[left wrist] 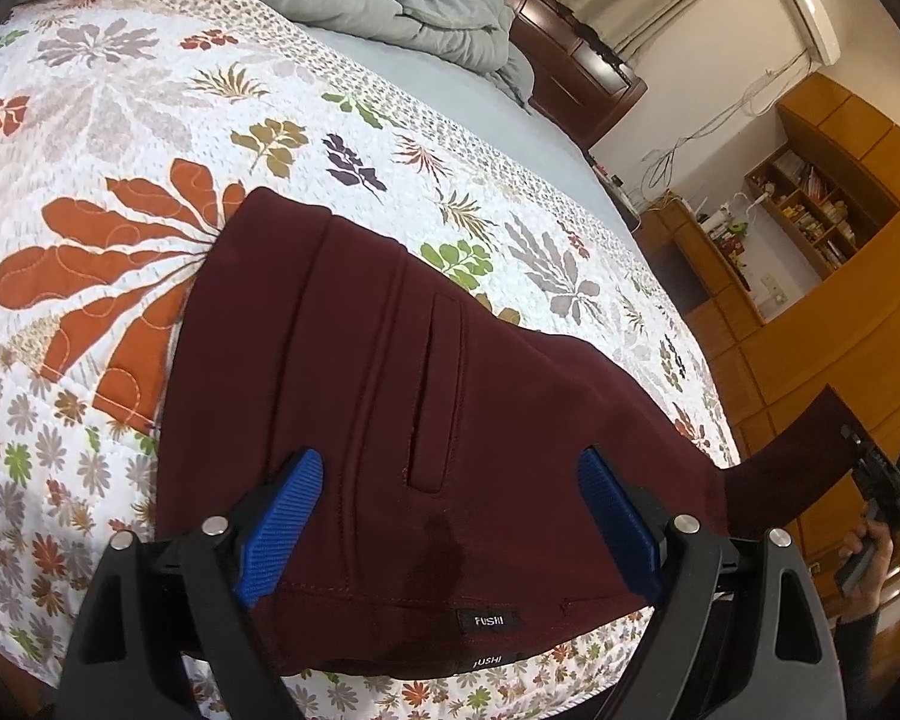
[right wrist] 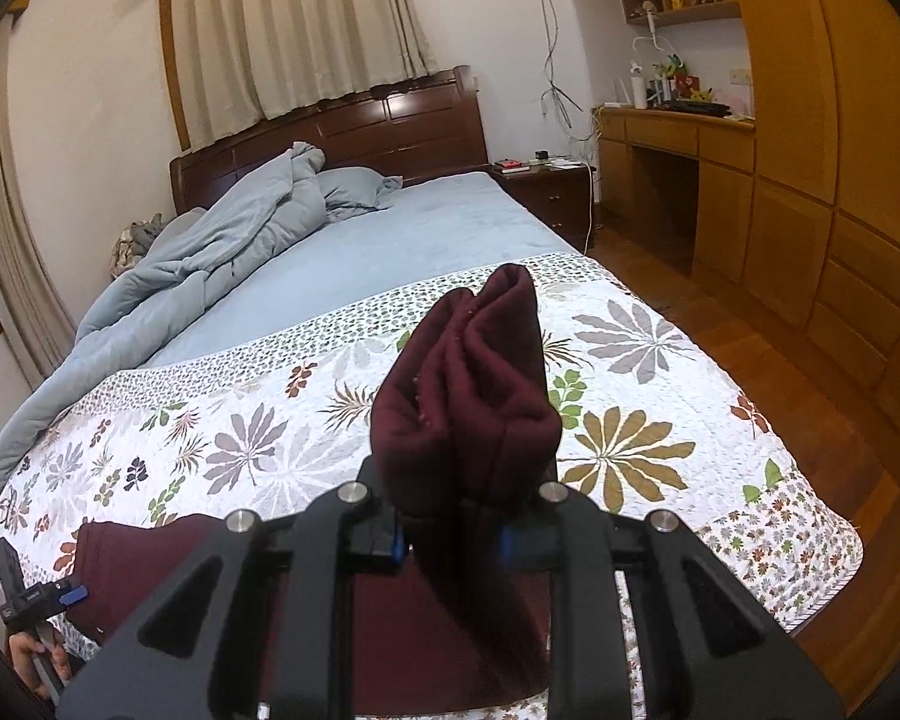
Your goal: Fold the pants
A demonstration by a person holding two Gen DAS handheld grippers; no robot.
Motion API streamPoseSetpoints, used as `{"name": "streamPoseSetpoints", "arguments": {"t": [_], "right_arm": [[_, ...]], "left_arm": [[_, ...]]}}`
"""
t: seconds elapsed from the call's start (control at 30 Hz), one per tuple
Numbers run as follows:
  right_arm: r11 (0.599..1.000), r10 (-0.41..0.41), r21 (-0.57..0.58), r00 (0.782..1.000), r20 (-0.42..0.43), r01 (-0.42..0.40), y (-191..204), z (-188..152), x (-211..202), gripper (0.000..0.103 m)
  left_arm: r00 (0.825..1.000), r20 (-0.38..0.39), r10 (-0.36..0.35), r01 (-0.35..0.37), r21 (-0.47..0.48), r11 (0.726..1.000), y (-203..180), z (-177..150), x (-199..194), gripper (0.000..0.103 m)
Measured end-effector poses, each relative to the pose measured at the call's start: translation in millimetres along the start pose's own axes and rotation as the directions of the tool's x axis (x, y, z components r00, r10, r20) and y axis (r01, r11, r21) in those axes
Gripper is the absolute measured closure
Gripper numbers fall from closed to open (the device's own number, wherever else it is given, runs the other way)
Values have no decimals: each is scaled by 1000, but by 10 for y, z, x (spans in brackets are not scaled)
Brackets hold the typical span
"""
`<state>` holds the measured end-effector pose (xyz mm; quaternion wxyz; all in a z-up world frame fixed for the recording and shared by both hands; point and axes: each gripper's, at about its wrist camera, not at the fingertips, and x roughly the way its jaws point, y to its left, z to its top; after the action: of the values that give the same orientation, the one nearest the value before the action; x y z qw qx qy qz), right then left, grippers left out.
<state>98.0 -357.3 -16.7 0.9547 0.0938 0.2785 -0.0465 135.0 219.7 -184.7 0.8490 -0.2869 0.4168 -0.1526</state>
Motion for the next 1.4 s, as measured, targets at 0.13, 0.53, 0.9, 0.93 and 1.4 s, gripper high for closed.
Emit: {"name": "streamPoseSetpoints", "arguments": {"t": [0.13, 0.53, 0.9, 0.93, 1.4], "right_arm": [[1000, -1, -30, 1000, -3, 0, 108, 5, -4, 83], [992, 4, -122, 1000, -5, -4, 375, -68, 2, 83], [980, -2, -198, 1000, 0, 2, 549, -115, 28, 83], [979, 0, -202, 1000, -2, -1, 567, -117, 32, 83], [945, -23, -326, 1000, 5, 23, 917, -244, 97, 83]], "left_arm": [[1000, 1, -2, 2, -2, 1000, 4, 1, -4, 15], [1000, -3, 1, -1, 2, 1000, 12, -2, 4, 15], [1000, -7, 18, -18, 9, 1000, -7, -1, 32, 15], [1000, -6, 19, -19, 9, 1000, -7, 0, 32, 15], [1000, -3, 8, -8, 5, 1000, -6, 3, 18, 15]]}}
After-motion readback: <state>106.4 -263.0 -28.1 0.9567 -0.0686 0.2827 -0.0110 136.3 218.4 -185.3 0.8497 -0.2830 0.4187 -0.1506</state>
